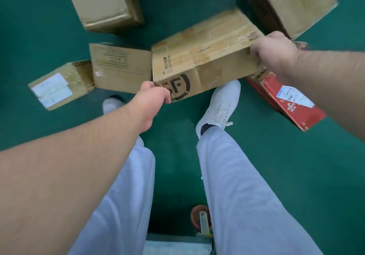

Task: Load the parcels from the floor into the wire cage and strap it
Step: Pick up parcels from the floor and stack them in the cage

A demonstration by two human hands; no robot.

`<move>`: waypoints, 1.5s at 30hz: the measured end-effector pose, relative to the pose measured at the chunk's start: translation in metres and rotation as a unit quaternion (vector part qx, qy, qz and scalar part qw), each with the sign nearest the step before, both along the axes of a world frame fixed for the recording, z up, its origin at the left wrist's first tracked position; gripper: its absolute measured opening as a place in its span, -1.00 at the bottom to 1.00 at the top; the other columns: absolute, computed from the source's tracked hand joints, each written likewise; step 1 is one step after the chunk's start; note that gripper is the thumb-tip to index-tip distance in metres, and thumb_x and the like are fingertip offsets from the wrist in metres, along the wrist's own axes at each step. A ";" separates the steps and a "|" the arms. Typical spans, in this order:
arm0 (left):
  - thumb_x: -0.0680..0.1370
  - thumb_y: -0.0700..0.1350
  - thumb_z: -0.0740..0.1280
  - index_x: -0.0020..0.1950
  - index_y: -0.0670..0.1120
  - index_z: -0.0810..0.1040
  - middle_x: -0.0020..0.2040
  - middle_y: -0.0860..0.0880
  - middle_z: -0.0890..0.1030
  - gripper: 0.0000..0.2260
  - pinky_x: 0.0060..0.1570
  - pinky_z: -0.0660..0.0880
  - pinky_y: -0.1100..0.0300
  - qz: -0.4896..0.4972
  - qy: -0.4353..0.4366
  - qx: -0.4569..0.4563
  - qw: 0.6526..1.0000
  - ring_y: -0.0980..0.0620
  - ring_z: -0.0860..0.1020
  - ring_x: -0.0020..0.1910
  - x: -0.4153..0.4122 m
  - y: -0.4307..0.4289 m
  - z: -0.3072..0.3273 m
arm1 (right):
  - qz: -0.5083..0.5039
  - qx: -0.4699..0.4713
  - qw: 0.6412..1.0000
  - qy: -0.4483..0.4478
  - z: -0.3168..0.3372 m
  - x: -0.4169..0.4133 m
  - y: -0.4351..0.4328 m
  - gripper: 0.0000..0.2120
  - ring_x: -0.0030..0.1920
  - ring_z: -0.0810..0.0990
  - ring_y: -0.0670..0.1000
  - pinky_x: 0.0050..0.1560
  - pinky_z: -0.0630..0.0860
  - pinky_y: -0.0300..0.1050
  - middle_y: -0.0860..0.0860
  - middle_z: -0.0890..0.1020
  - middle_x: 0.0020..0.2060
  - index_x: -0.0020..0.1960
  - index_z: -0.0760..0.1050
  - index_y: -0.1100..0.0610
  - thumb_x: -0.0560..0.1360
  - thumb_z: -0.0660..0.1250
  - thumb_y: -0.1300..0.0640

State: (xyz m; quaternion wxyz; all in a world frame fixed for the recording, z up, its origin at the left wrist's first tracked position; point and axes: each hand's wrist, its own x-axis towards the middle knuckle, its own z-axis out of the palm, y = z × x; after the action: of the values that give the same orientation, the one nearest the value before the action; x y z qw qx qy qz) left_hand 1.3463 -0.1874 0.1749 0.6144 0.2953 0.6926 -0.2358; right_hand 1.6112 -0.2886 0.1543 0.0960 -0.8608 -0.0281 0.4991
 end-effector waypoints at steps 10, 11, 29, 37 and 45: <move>0.41 -0.30 0.10 0.12 0.10 0.62 0.01 -0.02 0.65 -0.52 0.19 0.39 0.00 0.113 -0.165 0.092 0.975 -0.21 0.54 0.08 -0.005 0.050 0.242 | -0.240 0.140 0.953 0.117 0.257 -0.023 -0.022 -0.75 -0.10 0.46 0.05 0.04 0.40 0.04 -0.02 0.54 -0.16 -0.02 0.55 -0.04 0.38 0.21 0.15; 0.42 -0.29 0.10 0.12 0.07 0.62 0.03 -0.04 0.64 -0.54 0.23 0.43 -0.01 0.112 -0.171 0.089 0.975 -0.24 0.58 0.12 -0.006 0.054 0.263 | -0.265 0.148 0.944 0.133 0.273 -0.029 -0.026 -0.80 -0.06 0.46 0.09 0.07 0.40 0.06 -0.01 0.54 -0.13 -0.04 0.55 -0.03 0.40 0.23 0.12; 0.54 0.18 0.43 0.30 -0.04 0.52 0.06 -0.06 0.70 -0.57 0.08 0.62 -0.06 0.387 -0.004 0.145 0.911 -0.21 0.68 0.01 -0.195 0.012 0.514 | -0.012 0.107 0.960 0.258 0.512 -0.142 0.072 -0.75 0.17 0.58 0.10 0.21 0.54 0.20 0.08 0.59 0.11 0.09 0.46 0.10 0.58 0.42 -0.03; 0.60 0.19 0.37 0.32 -0.02 0.47 0.18 -0.05 0.63 -0.59 0.27 0.51 -0.15 0.645 -0.010 0.166 0.746 -0.23 0.61 0.13 -0.281 -0.112 0.560 | 0.316 0.076 0.910 0.259 0.573 -0.258 0.151 -0.82 0.18 0.58 0.10 0.21 0.52 0.19 0.06 0.63 0.13 0.06 0.50 0.06 0.60 0.39 -0.04; 0.61 0.19 0.32 0.20 0.03 0.55 0.20 -0.10 0.61 -0.70 0.31 0.52 -0.18 0.818 0.043 0.160 0.551 -0.29 0.60 0.15 -0.352 -0.267 0.581 | 0.518 0.064 0.811 0.264 0.587 -0.463 0.103 -0.85 0.08 0.57 0.04 0.04 0.56 0.07 -0.01 0.62 0.04 0.01 0.48 0.00 0.62 0.34 -0.07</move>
State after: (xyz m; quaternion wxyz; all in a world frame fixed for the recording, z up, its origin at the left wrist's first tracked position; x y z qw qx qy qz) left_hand 0.9946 -0.4543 0.7563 0.4545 -0.3156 0.6871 0.4709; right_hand 1.1485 -0.1854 0.7416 -0.1186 -0.5457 -0.4750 0.6800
